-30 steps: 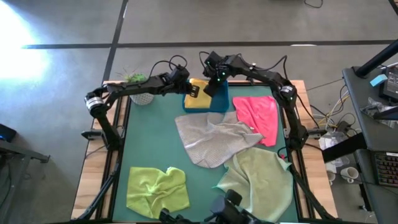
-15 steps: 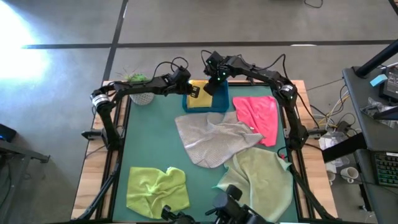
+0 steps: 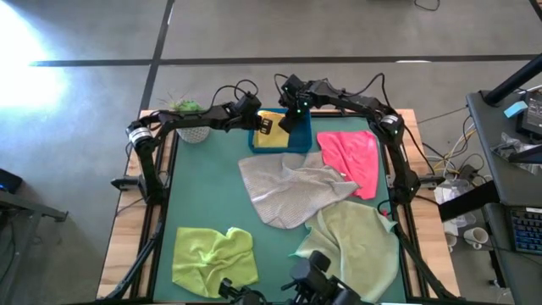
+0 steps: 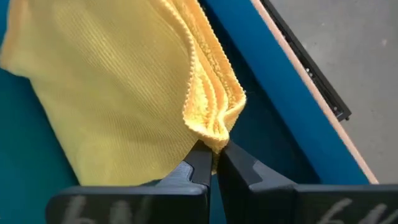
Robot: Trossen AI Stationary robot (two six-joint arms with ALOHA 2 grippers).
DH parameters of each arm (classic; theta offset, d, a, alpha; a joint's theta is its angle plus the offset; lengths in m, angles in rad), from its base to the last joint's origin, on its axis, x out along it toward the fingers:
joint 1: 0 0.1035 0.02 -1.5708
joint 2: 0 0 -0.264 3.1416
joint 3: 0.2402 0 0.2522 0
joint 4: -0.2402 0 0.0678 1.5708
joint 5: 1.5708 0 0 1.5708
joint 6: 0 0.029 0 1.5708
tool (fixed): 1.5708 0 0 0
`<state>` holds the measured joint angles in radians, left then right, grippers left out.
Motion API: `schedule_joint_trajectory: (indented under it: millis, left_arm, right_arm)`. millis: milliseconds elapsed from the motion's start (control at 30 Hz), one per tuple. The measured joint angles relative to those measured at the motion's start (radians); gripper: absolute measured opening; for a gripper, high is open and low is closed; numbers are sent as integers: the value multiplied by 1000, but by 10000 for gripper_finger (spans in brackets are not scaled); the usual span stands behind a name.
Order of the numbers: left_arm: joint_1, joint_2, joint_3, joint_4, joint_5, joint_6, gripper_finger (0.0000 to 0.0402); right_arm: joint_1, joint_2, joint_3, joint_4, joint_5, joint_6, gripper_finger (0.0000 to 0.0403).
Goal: Fold microfiber towels
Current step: Put the yellow microfiber cloth into the blue bin
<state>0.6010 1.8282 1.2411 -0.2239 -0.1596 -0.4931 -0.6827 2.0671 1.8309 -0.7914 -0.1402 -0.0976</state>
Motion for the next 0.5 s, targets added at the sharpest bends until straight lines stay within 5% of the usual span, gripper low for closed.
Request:
schedule_joint_trajectory:
  millis: [267,500]
  left_arm:
    - [1,0,1,-2,-7,2,5]
    - [2,0,3,-2,-7,42,71]
  right_arm:
    - [-1,0,11,26,2,-8,13]
    - [-2,0,13,27,24,-18,65]
